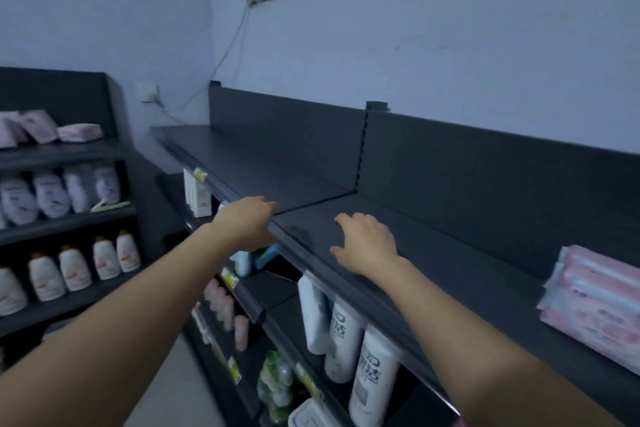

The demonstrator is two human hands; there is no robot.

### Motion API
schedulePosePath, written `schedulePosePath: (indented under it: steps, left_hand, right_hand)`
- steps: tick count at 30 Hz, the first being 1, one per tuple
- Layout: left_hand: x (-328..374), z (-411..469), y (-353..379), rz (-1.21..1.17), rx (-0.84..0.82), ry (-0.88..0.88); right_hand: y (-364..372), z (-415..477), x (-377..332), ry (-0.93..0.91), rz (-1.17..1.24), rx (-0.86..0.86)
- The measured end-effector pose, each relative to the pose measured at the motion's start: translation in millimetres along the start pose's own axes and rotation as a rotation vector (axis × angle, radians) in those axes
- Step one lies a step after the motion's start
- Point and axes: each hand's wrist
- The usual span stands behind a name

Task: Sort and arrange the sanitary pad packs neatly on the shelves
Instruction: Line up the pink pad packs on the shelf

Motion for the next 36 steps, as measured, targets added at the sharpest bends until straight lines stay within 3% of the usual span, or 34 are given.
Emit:
schedulePosePath:
  steps: [21, 36]
  left_hand:
    - [-348, -115, 19, 0.168, -0.094, -0.376]
    - [-498, -109, 38, 0.219, -0.078, -0.529]
  right_hand:
    - [110, 123, -331, -0.281, 0.132, -0.097]
    - [173, 231, -464, -0.418, 0.154, -0.068]
Point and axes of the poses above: each hand's wrist, its own z-axis towards the middle knuckle, its own y-axis out of the palm, x = y × z, and after that the axes turned 11 degrees about x, right-handed
